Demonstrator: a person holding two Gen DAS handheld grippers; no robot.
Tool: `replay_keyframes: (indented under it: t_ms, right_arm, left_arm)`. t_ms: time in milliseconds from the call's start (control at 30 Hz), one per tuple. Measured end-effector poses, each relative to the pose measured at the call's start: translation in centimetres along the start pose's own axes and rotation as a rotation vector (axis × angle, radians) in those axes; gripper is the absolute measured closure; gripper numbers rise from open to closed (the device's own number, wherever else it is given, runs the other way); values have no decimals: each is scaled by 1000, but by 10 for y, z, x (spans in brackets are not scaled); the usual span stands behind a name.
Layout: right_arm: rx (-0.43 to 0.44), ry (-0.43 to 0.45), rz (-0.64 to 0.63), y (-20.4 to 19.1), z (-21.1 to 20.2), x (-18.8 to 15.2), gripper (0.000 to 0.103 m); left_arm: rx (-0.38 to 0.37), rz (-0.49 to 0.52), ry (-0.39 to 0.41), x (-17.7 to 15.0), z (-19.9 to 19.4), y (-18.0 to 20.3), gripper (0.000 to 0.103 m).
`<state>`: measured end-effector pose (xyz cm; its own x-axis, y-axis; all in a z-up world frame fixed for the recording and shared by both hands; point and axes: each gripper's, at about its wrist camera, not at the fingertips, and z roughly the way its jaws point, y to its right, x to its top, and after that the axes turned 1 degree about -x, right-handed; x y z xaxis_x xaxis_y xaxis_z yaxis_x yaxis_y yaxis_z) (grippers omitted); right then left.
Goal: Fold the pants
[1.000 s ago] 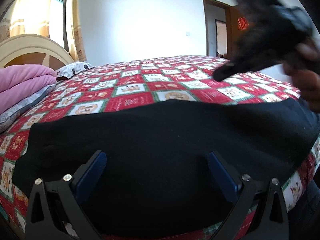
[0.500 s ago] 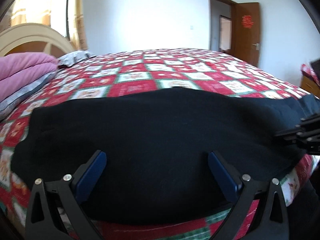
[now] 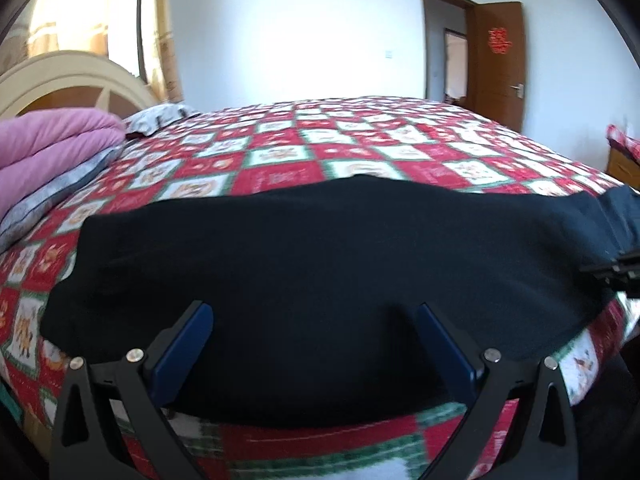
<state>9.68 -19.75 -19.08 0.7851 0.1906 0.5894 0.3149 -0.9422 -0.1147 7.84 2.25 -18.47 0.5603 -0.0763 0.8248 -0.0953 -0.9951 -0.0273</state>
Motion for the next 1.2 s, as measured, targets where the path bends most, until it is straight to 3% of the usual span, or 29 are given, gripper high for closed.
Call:
replay_keyframes:
  t_ms: [67, 167, 267, 400, 733, 967, 1100, 1167, 1200]
  right_arm:
    - [1, 25, 43, 4, -6, 1, 100]
    - [-118, 53, 22, 6, -15, 1, 99]
    - [-211, 36, 20, 15, -17, -1, 99]
    - [-205, -10, -5, 26, -16, -9, 99]
    - [-209, -32, -36, 27, -19, -16, 99]
    - [-358, -23, -98, 23, -47, -12, 99]
    - [-351, 39, 21, 64, -81, -7, 98]
    - [-336, 116, 163, 105, -107, -5, 98]
    - [-325, 150, 231, 123, -118, -7, 89]
  left_arm:
    - [-34, 32, -15, -2, 3, 9, 0]
    - [-16, 105, -31, -6, 5, 24, 0]
    - [-28, 109, -46, -6, 5, 24, 0]
    - [-61, 79, -60, -9, 6, 18, 0]
    - [-55, 91, -62, -9, 6, 19, 0]
    - [-40, 89, -88, -5, 5, 23, 0]
    - [-57, 108, -71, 4, 0, 32, 0]
    - [-88, 129, -75, 10, 1, 41, 0]
    - [-101, 137, -80, 12, 2, 45, 0]
